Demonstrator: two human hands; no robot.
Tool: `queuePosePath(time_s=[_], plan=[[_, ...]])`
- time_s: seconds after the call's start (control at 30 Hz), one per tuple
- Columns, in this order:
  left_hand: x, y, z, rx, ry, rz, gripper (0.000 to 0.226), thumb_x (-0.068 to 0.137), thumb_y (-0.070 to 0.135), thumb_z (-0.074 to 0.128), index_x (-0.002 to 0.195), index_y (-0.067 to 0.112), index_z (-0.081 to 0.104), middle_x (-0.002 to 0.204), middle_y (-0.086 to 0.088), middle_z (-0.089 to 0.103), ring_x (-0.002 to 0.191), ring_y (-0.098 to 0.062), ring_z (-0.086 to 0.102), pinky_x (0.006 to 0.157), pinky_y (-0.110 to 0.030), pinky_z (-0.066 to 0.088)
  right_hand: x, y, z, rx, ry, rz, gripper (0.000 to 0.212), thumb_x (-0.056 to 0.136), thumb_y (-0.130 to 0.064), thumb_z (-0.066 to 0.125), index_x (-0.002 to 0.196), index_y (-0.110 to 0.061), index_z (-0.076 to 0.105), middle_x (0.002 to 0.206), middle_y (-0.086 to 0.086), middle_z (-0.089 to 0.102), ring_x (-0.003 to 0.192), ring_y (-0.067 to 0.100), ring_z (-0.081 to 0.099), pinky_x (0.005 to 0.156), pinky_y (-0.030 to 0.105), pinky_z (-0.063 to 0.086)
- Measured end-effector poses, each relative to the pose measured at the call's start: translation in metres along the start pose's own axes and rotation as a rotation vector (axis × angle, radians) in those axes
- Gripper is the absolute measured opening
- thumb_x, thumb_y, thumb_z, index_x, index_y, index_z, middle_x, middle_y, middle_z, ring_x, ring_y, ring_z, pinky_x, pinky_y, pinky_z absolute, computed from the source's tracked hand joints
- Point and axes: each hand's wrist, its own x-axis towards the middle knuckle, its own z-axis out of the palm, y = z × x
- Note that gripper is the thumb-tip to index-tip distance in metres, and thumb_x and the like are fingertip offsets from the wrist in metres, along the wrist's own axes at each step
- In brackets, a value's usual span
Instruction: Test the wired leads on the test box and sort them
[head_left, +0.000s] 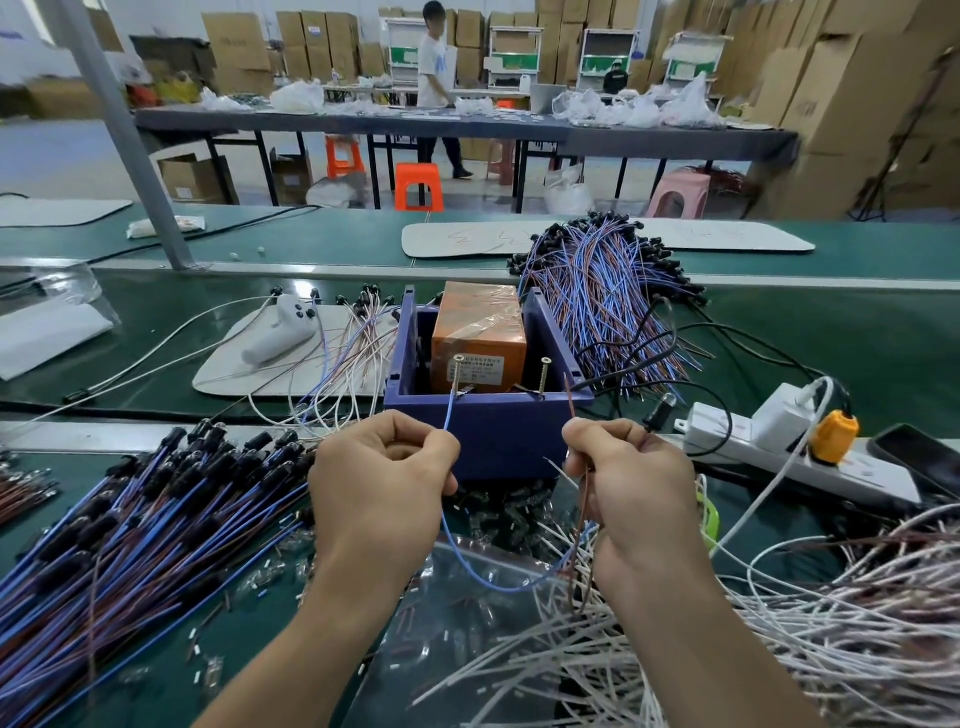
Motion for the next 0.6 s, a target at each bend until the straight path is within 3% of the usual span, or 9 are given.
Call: queuePosePath(time_s=[0.33, 0.6], plan=[[0.0016, -0.001, 0.0013, 0.019, -0.015, 0.02, 0.028, 0.079, 0.009, 0.072, 0.063, 0.032, 0.073, 0.05, 0.002, 0.068, 0.037, -0.003, 0.052, 0.04, -0.01, 0.036, 0.0033, 0.0041, 0.001, -0.072, 0.004, -0.007, 0.032, 0.084, -0.009, 0.076, 0.059, -0.018, 0.059, 0.05, 0.001, 0.056, 0.048, 0.015, 0.039, 0.044, 0.024, 0.031], [0.003, -0.0026, 0.0011, 0.021, -0.013, 0.015, 0.028, 0.079, 0.01, 0.073, 0.063, 0.032, 0.074, 0.05, 0.001, 0.068, 0.036, -0.003, 0.052, 0.04, -0.011, 0.036, 0.0015, 0.0057, 0.0014, -0.106, -0.046, -0.016, 0.027, 0.083, -0.009, 0.079, 0.062, -0.015, 0.065, 0.049, 0.002, 0.056, 0.04, 0.01, 0.036, 0.04, 0.019, 0.031]])
